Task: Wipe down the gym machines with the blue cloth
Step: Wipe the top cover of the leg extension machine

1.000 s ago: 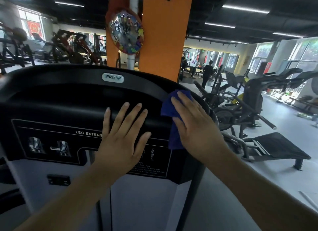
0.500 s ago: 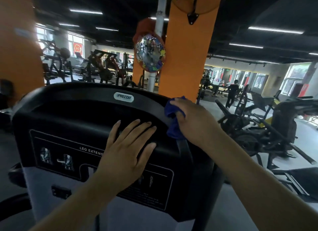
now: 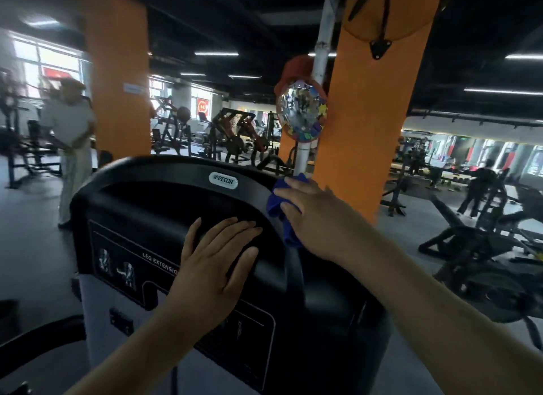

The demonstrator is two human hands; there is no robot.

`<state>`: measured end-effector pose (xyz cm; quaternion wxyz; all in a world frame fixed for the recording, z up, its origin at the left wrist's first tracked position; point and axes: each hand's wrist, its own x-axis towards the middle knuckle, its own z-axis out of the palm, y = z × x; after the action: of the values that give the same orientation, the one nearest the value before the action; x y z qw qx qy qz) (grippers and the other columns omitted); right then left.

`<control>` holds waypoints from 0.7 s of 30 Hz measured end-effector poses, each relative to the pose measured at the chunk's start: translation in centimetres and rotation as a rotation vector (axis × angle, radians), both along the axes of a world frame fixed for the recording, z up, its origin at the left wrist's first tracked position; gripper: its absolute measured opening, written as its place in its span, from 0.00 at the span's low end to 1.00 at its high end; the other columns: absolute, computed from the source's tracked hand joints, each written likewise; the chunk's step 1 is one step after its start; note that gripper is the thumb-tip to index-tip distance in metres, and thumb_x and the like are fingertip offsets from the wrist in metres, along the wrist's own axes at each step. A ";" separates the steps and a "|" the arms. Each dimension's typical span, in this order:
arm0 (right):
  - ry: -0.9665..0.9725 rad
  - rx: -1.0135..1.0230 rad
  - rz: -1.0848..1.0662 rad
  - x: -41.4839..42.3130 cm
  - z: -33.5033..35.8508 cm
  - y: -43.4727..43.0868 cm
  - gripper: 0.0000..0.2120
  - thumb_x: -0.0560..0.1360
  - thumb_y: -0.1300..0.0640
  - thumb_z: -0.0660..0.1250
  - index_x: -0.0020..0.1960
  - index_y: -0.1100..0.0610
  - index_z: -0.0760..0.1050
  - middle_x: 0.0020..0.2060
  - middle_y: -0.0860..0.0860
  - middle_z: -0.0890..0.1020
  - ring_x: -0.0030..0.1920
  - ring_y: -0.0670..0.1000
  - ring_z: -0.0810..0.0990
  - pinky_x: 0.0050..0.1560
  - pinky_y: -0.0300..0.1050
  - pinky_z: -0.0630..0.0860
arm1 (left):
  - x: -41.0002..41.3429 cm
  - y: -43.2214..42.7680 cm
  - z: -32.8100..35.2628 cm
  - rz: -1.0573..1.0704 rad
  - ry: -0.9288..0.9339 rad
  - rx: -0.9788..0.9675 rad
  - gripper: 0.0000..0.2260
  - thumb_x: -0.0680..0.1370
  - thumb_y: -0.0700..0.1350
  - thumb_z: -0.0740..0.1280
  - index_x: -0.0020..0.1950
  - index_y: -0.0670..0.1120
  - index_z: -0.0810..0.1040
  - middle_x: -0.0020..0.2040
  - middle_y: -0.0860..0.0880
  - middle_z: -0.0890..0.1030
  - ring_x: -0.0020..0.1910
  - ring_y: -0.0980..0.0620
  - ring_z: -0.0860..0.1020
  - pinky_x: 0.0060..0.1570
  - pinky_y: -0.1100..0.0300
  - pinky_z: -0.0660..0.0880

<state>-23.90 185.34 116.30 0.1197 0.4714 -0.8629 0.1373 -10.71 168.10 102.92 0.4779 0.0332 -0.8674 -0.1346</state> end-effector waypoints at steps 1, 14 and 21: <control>0.032 0.015 0.011 0.4 -0.7 0.8 0.23 0.91 0.44 0.51 0.85 0.41 0.62 0.87 0.40 0.53 0.87 0.49 0.48 0.86 0.50 0.42 | 0.1 0.1 -0.1 0.005 0.000 0.005 0.19 0.90 0.57 0.56 0.78 0.59 0.77 0.77 0.65 0.75 0.83 0.62 0.64 0.84 0.35 0.52; 0.126 0.183 0.059 0.5 0.1 0.7 0.27 0.91 0.47 0.48 0.89 0.50 0.52 0.88 0.48 0.46 0.88 0.54 0.49 0.85 0.54 0.54 | 0.3 1.8 -0.5 0.130 -0.029 0.032 0.22 0.91 0.58 0.48 0.82 0.61 0.71 0.80 0.67 0.70 0.85 0.60 0.60 0.84 0.36 0.53; 0.066 0.212 0.088 -1.5 2.5 -3.2 0.27 0.91 0.48 0.51 0.89 0.48 0.52 0.88 0.47 0.46 0.87 0.52 0.51 0.83 0.48 0.53 | 0.6 0.7 -0.1 0.135 -0.052 -0.096 0.21 0.92 0.57 0.51 0.83 0.60 0.70 0.81 0.65 0.70 0.85 0.59 0.62 0.83 0.38 0.57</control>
<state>-25.45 182.12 118.80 0.0916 0.5230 -0.8467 0.0346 -10.15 168.75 102.83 0.4642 0.0719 -0.8808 -0.0593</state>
